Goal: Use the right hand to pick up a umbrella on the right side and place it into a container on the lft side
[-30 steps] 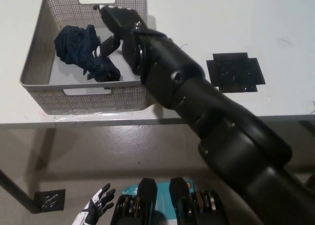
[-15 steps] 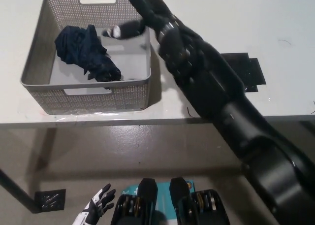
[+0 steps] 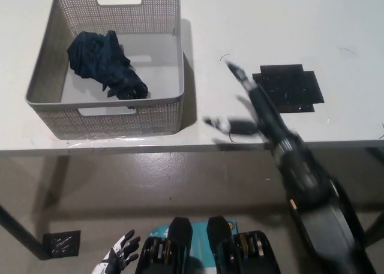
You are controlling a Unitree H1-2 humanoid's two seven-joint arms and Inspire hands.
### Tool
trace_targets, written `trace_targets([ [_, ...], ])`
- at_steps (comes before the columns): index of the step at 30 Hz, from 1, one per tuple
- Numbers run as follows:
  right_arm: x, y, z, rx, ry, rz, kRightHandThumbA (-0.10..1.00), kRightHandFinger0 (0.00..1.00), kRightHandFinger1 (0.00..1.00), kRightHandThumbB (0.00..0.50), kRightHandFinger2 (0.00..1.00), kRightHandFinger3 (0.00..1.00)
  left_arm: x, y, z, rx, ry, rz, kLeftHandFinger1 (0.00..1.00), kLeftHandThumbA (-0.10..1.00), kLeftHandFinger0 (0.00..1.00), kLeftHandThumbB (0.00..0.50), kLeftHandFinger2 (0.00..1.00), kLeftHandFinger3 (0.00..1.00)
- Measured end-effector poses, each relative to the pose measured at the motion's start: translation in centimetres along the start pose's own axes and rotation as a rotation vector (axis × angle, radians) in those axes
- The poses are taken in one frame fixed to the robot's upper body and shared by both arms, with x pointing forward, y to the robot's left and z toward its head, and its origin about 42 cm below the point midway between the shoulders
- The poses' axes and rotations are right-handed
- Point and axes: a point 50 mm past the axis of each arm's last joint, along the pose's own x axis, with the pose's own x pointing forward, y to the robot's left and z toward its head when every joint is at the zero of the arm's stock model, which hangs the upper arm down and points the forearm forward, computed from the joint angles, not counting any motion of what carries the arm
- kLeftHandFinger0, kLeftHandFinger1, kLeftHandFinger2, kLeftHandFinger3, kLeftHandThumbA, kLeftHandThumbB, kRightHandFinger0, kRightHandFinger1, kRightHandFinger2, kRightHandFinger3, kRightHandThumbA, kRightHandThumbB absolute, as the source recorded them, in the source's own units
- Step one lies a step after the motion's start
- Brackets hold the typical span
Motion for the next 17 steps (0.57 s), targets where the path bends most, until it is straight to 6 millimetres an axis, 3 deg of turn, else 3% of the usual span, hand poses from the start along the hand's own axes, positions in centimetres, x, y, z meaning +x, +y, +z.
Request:
trace_targets([
  [3,-5.2,0.3,-3.1,0.102,0.049,-0.034,1.0,1.0,1.0,0.277,1.0,1.0,0.0,0.1,-0.2,-0.001,0.006,0.003,1.0,1.0,1.0,0.026,1.0,1.0],
  [4,-6.4,0.4,-3.7,0.127,0.058,-0.042,1.0,1.0,1.0,0.289,1.0,1.0,0.0,0.1,-0.2,-0.001,0.007,0.003,1.0,1.0,1.0,0.027,1.0,1.0],
  [7,-10.6,0.7,-5.7,0.211,0.099,-0.07,1.0,1.0,1.0,0.248,1.0,1.0,0.0,0.1,-0.3,-0.001,0.012,0.005,1.0,1.0,1.0,0.022,1.0,1.0],
  [9,-12.9,1.0,-6.7,0.258,0.121,-0.082,1.0,1.0,1.0,0.253,1.0,1.0,0.0,0.2,-0.4,-0.002,0.015,0.006,1.0,1.0,1.0,0.021,1.0,1.0],
  [13,-16.3,1.7,-8.2,0.355,0.141,-0.1,1.0,1.0,1.0,0.223,1.0,1.0,0.0,0.3,-0.5,-0.002,0.018,0.009,1.0,1.0,1.0,0.011,1.0,1.0],
  [17,-18.0,2.3,-8.9,0.424,0.141,-0.12,1.0,1.0,1.0,0.218,1.0,1.0,-0.1,0.4,-0.6,-0.002,0.02,0.015,1.0,1.0,1.0,0.006,1.0,1.0],
])
